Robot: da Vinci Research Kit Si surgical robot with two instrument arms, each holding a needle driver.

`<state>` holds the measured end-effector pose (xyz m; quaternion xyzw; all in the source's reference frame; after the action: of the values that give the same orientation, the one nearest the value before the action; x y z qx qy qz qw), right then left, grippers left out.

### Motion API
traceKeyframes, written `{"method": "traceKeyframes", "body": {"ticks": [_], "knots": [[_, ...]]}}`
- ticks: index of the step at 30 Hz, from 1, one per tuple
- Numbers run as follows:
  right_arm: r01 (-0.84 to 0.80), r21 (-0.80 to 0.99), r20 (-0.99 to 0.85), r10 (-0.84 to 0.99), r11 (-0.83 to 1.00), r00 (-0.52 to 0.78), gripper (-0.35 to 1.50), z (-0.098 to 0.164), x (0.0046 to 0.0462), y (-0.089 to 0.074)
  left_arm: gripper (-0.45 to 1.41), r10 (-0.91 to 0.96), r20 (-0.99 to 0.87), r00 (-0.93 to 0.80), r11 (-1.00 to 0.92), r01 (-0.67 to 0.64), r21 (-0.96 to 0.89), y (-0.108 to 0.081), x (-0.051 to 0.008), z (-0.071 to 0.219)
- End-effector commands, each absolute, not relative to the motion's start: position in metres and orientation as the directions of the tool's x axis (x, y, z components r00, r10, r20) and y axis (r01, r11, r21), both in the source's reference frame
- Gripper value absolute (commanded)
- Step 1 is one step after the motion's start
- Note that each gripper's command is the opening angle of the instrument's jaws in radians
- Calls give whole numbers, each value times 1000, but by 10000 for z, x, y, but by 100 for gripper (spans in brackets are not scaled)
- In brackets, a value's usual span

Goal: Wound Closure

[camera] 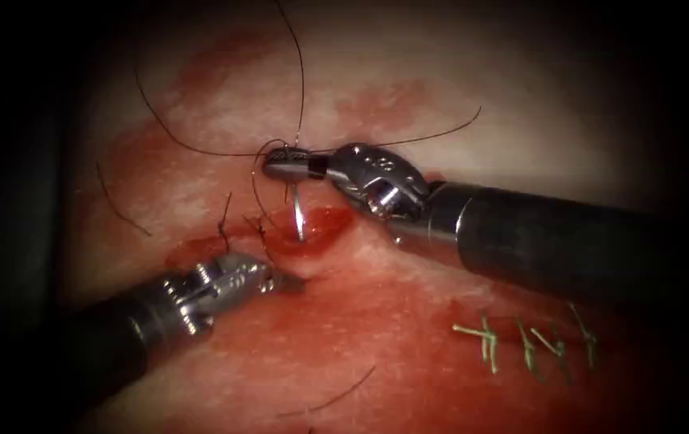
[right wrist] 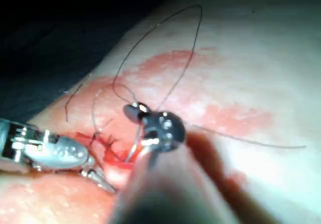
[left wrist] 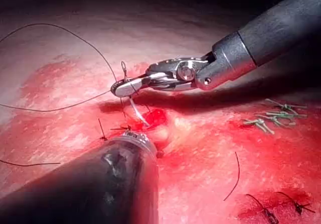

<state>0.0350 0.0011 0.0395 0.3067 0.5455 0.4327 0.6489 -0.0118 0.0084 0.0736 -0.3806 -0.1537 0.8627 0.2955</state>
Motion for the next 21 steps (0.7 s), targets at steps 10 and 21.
{"method": "traceKeyframes", "body": {"ticks": [10, 21], "knots": [[-170, 940, -288, 955, 295, 69, -35, 393, 361, -3, -28, 630, -564, -535, -776, -392, -495, 89, -116, 740], [-155, 987, -33, 997, 44, 76, -35, 375, 365, -23, -30, 630, -563, -535, -775, -392, -495, 89, -115, 740]]}}
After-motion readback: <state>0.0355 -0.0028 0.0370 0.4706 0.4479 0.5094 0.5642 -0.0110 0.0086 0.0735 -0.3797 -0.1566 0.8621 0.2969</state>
